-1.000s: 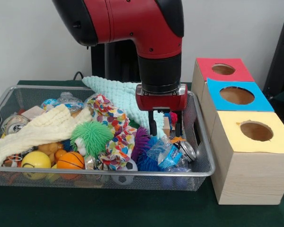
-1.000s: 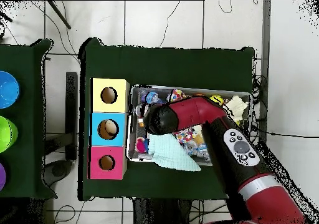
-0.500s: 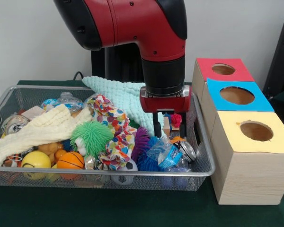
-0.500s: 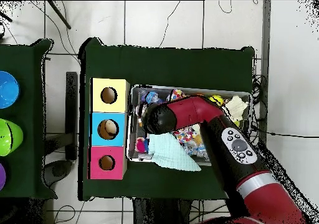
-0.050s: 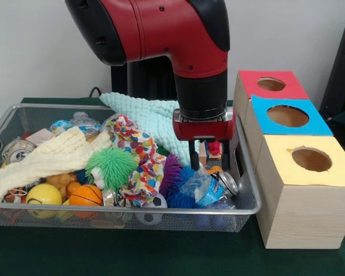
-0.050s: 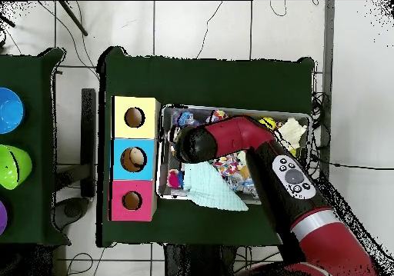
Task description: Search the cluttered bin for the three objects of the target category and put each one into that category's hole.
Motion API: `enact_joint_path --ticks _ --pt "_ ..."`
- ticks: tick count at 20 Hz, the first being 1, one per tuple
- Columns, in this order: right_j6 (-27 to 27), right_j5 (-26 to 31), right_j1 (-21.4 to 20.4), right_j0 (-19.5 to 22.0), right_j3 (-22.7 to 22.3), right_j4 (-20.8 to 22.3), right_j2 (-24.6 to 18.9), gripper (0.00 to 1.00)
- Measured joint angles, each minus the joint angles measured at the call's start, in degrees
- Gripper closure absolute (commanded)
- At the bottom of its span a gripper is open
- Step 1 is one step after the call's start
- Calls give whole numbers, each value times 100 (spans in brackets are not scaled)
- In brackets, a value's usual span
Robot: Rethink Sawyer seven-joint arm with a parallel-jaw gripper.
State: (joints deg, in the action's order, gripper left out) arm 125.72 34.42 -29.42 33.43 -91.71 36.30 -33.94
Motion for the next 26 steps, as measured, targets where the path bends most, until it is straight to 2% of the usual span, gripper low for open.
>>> enact_joint_path --ticks 26 --pt "0 0 116 0 176 0 -1 0"
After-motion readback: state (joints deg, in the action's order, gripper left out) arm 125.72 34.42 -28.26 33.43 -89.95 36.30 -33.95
